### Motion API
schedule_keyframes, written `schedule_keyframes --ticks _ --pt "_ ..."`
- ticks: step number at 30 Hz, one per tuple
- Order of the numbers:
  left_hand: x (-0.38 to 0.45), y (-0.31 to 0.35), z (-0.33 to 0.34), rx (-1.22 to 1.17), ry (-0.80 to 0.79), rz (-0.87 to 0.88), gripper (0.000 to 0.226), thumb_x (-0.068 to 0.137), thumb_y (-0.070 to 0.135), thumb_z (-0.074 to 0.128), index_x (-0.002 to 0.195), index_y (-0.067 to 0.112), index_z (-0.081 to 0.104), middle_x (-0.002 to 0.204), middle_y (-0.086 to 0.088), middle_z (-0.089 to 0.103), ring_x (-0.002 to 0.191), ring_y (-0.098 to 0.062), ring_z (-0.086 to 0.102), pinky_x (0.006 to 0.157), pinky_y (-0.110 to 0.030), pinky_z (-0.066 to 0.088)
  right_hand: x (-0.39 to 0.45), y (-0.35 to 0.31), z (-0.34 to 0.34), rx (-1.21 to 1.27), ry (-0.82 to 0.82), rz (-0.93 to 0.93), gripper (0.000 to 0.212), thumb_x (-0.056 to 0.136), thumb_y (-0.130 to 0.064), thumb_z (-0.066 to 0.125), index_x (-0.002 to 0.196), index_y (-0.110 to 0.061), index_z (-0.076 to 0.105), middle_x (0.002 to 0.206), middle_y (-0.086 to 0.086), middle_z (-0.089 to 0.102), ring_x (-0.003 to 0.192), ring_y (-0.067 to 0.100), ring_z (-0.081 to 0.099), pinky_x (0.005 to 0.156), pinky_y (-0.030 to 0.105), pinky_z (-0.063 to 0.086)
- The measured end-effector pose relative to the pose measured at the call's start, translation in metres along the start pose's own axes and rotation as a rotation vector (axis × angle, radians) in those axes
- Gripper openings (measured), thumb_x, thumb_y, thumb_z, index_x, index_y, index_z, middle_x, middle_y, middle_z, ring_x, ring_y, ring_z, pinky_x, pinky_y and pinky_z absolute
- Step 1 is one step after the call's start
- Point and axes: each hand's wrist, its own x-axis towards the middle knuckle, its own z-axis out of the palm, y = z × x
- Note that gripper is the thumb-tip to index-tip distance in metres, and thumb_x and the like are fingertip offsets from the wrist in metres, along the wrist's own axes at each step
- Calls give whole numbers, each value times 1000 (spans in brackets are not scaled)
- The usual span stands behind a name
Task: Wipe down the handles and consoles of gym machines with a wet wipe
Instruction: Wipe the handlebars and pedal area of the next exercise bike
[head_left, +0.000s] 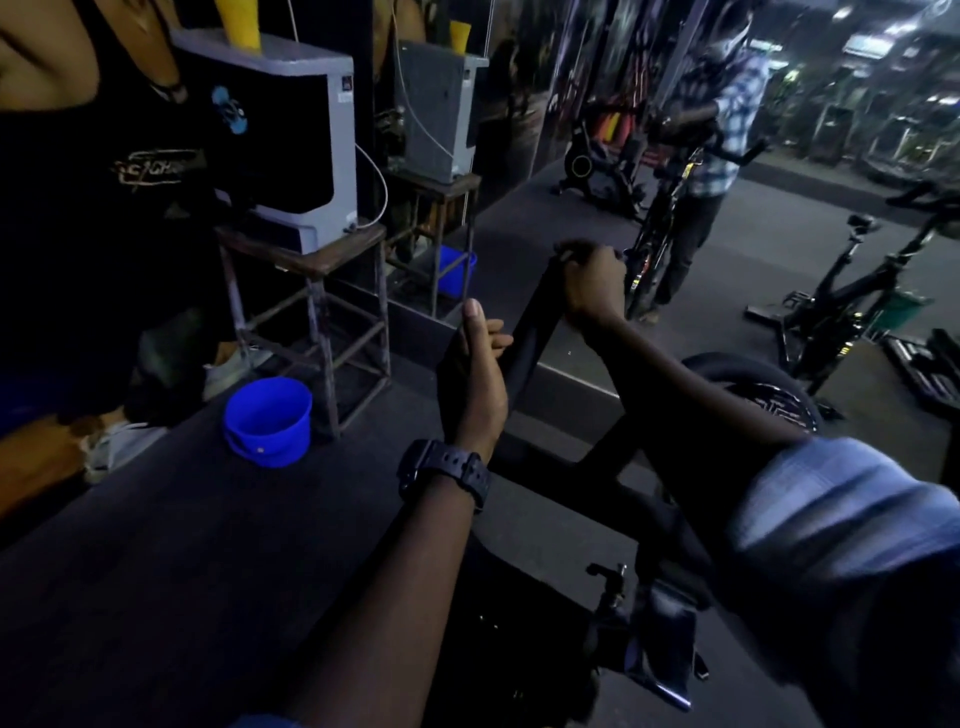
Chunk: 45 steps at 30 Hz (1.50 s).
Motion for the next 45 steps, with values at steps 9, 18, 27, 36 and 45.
schedule_keyframes --ticks 9,18,27,36,45 --pt "-5 6 1 34 16 38 80 74 87 18 95 28 68 94 6 74 98 -12 68 92 -34 50 30 -15 -19 -371 -211 -188 23 93 -16 55 105 -9 72 99 4 65 90 19 59 74 31 47" --pt "-1 10 -11 -74 79 -124 64 96 73 28 99 21 65 98 2 63 97 -21 63 87 -36 54 -3 -36 -27 -894 -504 -692 31 95 -30 51 122 -23 64 119 14 65 107 34 64 87 41 53" --pt "-16 20 -71 26 151 -106 69 104 58 19 114 6 63 103 -11 61 97 -24 58 80 -32 44 -111 -18 11 -781 -816 -963 23 97 -21 53 113 -10 65 102 13 70 93 30 68 78 36 52" --pt "-37 2 -70 119 21 -156 91 76 95 21 83 21 73 76 -4 75 82 -24 71 86 -45 55 -141 4 -8 -346 -565 -929 32 87 -32 50 92 -9 72 89 10 70 79 24 67 68 34 55" --pt "-46 -3 -64 139 120 -117 85 74 94 22 82 24 70 77 4 72 81 -16 69 87 -42 52 -147 15 -25 -273 -558 -776 37 88 -33 56 106 -4 70 103 16 71 90 24 68 81 31 52"
